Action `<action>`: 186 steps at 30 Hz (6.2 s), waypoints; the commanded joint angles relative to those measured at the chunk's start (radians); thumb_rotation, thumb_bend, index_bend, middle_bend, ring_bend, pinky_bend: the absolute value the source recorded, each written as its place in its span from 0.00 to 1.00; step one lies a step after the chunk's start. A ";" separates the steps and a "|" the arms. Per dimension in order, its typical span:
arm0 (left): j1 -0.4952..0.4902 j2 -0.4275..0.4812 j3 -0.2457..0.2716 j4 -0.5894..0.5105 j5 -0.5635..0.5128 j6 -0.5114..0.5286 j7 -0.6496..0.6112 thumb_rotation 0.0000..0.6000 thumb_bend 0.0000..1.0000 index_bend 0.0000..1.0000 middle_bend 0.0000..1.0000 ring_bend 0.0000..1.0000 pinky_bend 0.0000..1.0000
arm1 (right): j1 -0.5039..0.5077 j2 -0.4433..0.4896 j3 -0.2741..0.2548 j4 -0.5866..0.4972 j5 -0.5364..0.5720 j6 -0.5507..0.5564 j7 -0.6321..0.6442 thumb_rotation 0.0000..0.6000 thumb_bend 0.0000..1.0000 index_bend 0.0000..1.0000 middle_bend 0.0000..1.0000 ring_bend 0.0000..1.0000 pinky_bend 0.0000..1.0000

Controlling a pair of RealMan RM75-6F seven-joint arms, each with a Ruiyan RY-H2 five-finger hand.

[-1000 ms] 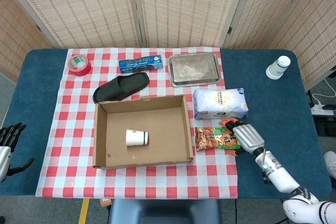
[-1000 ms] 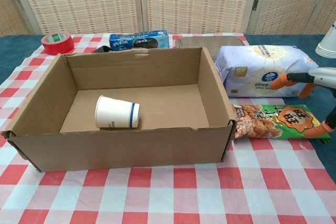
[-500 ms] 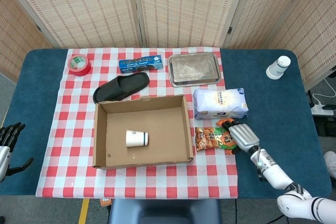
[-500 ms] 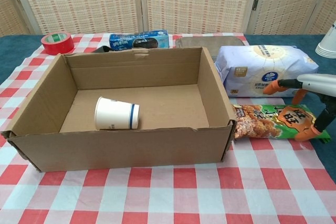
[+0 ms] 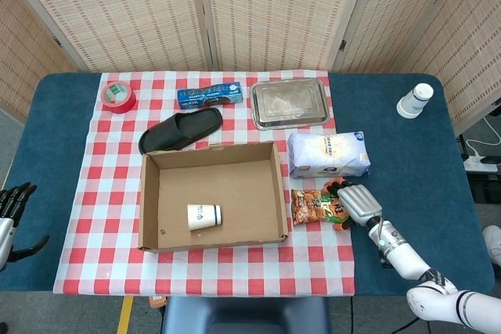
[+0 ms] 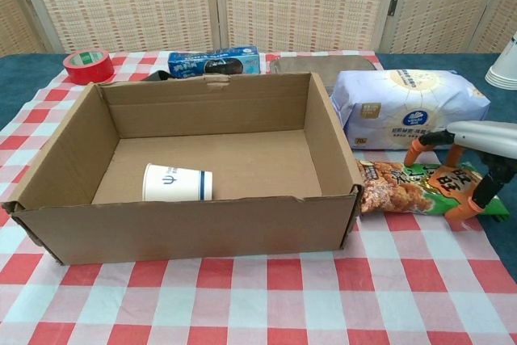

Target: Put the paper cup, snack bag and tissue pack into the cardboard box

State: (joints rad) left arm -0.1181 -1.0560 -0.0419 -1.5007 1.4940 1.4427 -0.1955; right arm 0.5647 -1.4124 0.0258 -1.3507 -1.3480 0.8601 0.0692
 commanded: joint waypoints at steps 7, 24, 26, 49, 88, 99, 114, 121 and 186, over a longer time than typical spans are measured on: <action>-0.001 0.000 -0.001 0.002 -0.002 -0.003 -0.004 1.00 0.22 0.00 0.00 0.00 0.00 | 0.002 -0.031 0.007 0.030 0.014 -0.005 -0.023 1.00 0.00 0.46 0.27 0.25 0.42; 0.000 0.001 -0.001 0.003 0.000 0.000 -0.012 1.00 0.22 0.00 0.00 0.00 0.00 | -0.033 -0.096 0.023 0.102 -0.048 0.133 -0.029 1.00 0.26 0.85 0.57 0.61 0.84; 0.000 0.001 -0.001 0.003 0.001 0.001 -0.012 1.00 0.23 0.00 0.00 0.00 0.00 | -0.036 -0.098 0.024 0.106 -0.055 0.146 -0.023 1.00 0.28 0.88 0.59 0.64 0.87; 0.000 0.000 0.000 -0.001 0.005 0.004 -0.003 1.00 0.23 0.00 0.00 0.00 0.00 | 0.050 0.177 0.220 -0.380 -0.056 0.257 -0.336 1.00 0.33 0.91 0.62 0.69 0.91; 0.000 0.003 0.001 0.008 0.005 0.001 -0.020 1.00 0.23 0.00 0.00 0.00 0.00 | 0.419 0.014 0.287 -0.363 0.330 0.046 -0.514 1.00 0.00 0.00 0.00 0.00 0.00; -0.002 0.002 0.003 -0.001 0.010 0.001 -0.005 1.00 0.23 0.00 0.00 0.00 0.00 | 0.365 0.242 0.207 -0.399 0.610 0.107 -0.704 1.00 0.00 0.00 0.00 0.00 0.00; -0.003 0.004 0.007 0.000 0.017 0.000 -0.002 1.00 0.23 0.00 0.00 0.00 0.00 | 0.308 0.231 0.140 -0.200 0.637 -0.021 -0.556 1.00 0.00 0.00 0.00 0.00 0.00; -0.002 0.005 0.004 0.004 0.012 0.002 -0.015 1.00 0.23 0.00 0.00 0.00 0.00 | 0.313 0.167 0.113 -0.082 0.638 -0.105 -0.510 1.00 0.00 0.00 0.00 0.00 0.00; -0.003 0.002 0.000 0.002 0.009 0.004 -0.013 1.00 0.23 0.00 0.00 0.00 0.00 | 0.320 0.202 0.370 -0.368 0.267 0.268 -0.522 1.00 0.20 1.00 0.68 0.73 0.93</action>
State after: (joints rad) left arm -0.1209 -1.0541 -0.0417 -1.4984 1.5026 1.4463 -0.2091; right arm 0.8629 -1.2224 0.3600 -1.6678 -1.0835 1.0978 -0.4254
